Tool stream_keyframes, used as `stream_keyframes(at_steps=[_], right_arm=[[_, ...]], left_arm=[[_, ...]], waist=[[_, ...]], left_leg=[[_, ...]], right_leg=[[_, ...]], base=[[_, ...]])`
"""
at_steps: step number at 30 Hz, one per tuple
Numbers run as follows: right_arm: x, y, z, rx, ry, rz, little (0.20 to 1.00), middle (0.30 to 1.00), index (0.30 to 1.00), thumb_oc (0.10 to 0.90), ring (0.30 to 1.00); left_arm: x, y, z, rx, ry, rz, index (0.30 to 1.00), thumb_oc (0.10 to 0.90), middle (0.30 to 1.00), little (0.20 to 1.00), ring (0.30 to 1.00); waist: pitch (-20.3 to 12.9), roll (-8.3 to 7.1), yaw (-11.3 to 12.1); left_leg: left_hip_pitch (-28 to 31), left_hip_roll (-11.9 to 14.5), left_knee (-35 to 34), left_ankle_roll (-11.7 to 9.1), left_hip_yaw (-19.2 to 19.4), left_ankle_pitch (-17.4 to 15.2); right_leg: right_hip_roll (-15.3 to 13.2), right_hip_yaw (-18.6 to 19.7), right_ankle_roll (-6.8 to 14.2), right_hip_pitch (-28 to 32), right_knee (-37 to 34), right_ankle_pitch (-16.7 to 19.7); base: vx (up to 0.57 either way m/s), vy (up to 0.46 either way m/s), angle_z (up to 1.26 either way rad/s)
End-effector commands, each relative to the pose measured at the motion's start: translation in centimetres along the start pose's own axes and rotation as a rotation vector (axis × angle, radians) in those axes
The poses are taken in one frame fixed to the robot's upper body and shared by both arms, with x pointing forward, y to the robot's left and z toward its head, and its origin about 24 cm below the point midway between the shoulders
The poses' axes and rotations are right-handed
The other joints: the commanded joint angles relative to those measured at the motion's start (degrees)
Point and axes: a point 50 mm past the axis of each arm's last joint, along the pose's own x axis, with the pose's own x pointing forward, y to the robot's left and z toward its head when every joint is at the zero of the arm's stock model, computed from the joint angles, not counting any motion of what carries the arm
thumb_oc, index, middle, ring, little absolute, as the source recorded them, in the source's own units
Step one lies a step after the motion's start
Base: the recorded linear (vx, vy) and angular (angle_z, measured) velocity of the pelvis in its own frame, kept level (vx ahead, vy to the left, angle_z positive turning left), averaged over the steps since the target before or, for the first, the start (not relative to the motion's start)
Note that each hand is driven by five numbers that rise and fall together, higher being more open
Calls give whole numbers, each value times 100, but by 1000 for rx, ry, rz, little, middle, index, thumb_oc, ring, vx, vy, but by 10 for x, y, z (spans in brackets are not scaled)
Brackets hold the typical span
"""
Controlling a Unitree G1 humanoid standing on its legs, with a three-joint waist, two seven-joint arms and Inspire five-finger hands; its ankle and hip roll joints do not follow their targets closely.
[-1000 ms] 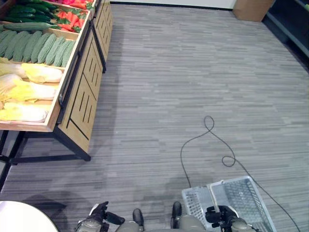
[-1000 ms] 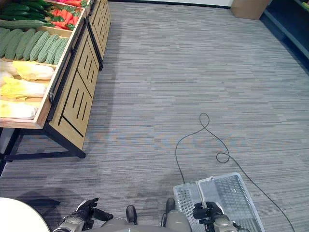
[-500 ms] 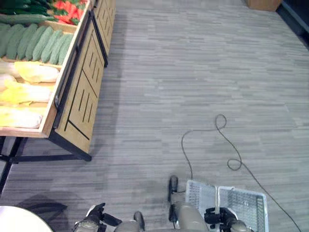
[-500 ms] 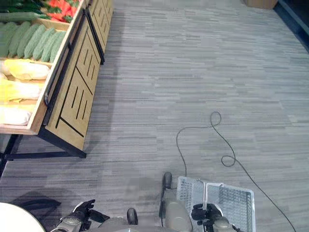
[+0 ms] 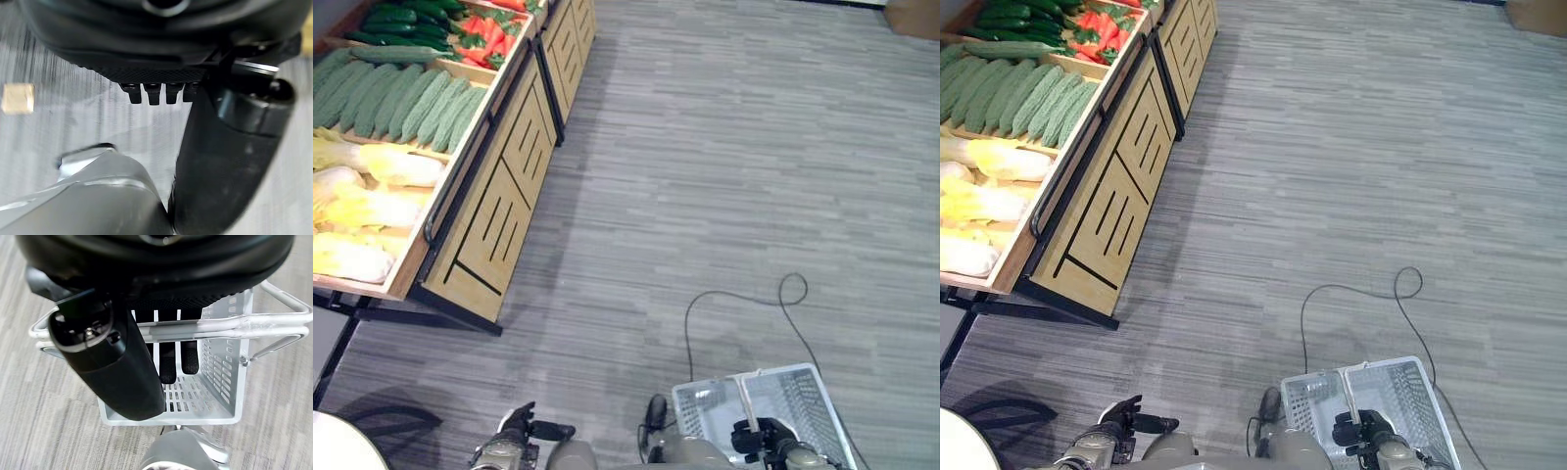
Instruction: Get the vegetables into the basket
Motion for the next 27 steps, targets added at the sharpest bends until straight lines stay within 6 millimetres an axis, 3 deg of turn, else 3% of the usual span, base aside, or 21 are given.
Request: stream_keyframes(at_steps=[1, 3, 4, 5, 7, 11, 15, 17, 19, 22, 24, 27], right_arm=[[0, -12, 6, -4, -22, -26, 300, 300, 300, 400, 300], [-1, -15, 2, 8, -7, -36, 300, 300, 300, 400, 300], [-1, -14, 2, 8, -8, -35, 300, 300, 300, 400, 300], [-2, -17, -4, 11, 11, -50, 300, 300, 300, 400, 300], [-2, -17, -6, 0, 14, -52, 300, 300, 300, 400, 300], [-2, -12, -9, -8, 26, -34, 300, 300, 300, 400, 300], [-2, -5, -12, -1, 43, -19, 300, 300, 300, 400, 300], [0, -2, -5, 7, 22, -15, 300, 300, 300, 400, 300], [0, -2, -5, 7, 22, -15, 300, 300, 300, 400, 300], [1, 0, 3, 15, 1, -11, 300, 300, 300, 400, 300], [2, 2, 11, 8, -22, -3, 300, 300, 300, 400, 300], [2, 3, 14, 3, -38, 5, 300, 300, 300, 400, 300]], left_arm=[[0, 12, -3, 74, 33, 32, 1000, 900, 1000, 1000, 1000], [0, 7, -5, 63, 34, 21, 1000, 900, 1000, 1000, 1000], [0, 7, -5, 63, 34, 22, 1000, 900, 1000, 1000, 1000], [-1, 3, -9, 57, 39, 17, 1000, 900, 1000, 1000, 1000], [-1, 2, -10, 64, 39, 13, 1000, 900, 1000, 1000, 1000], [-3, 5, -19, 88, 66, 14, 1000, 900, 1000, 1000, 1000], [-3, 9, -21, 102, 70, 14, 1000, 900, 1000, 1000, 1000], [-3, 14, -17, 108, 59, 32, 1000, 900, 1000, 1000, 1000], [-3, 14, -17, 108, 59, 32, 1000, 900, 1000, 1000, 1000], [-2, 17, -9, 86, 29, 41, 1000, 900, 1000, 1000, 1000], [-1, 22, -2, 63, 5, 53, 1000, 900, 1000, 1000, 1000], [-1, 24, -2, 55, 5, 55, 1000, 900, 1000, 1000, 1000]], waist=[[454, -122, -26], [494, -224, -64], [490, -229, -69], [298, -240, -106], [254, -150, -49], [99, -137, 14], [-42, -172, 50], [-79, -171, 83], [-80, -173, 96], [-73, -167, 159], [-17, -119, 219], [79, -58, 178]], left_leg=[[388, -371, -739, 576, 461, 385], [109, -437, -1432, 659, 673, -69], [98, -445, -1432, 670, 673, -65], [-117, -728, -3678, 712, 584, 173], [-126, -707, -4538, 625, 347, 673], [78, -741, -4539, 655, 377, 605], [188, -968, -4209, 935, 402, 218], [256, -1099, -4038, 1136, 522, -54], [255, -1097, -4032, 1137, 535, -61], [378, -1182, -4020, 1276, 698, -244], [649, -1216, -4164, 1387, 948, -332], [935, -1316, -4305, 1484, 903, -394]], right_leg=[[-49, 453, 539, -186, 501, -305], [-232, 409, 673, -19, 491, -353], [-241, 404, 676, -26, 487, -349], [-416, 254, 763, 13, 405, -351], [-366, 256, 734, 186, 414, -433], [-395, 421, 798, 509, 522, -685], [-676, 697, 954, 627, 811, -761], [-833, 935, 1086, 473, 1099, -649], [-834, 950, 1088, 465, 1106, -651], [-954, 981, 1219, 283, 1426, -341], [-1153, 682, 1359, -55, 2153, 38], [-1171, 744, 1328, -321, 2890, 156]], base=[[160, -87, 27], [149, -37, -4], [206, 142, -28], [249, 190, -22], [270, 190, 24], [309, 227, -15], [330, 330, -33], [278, 399, 0], [132, 213, -26], [152, 288, -22], [146, 328, -29], [114, 210, -48]])
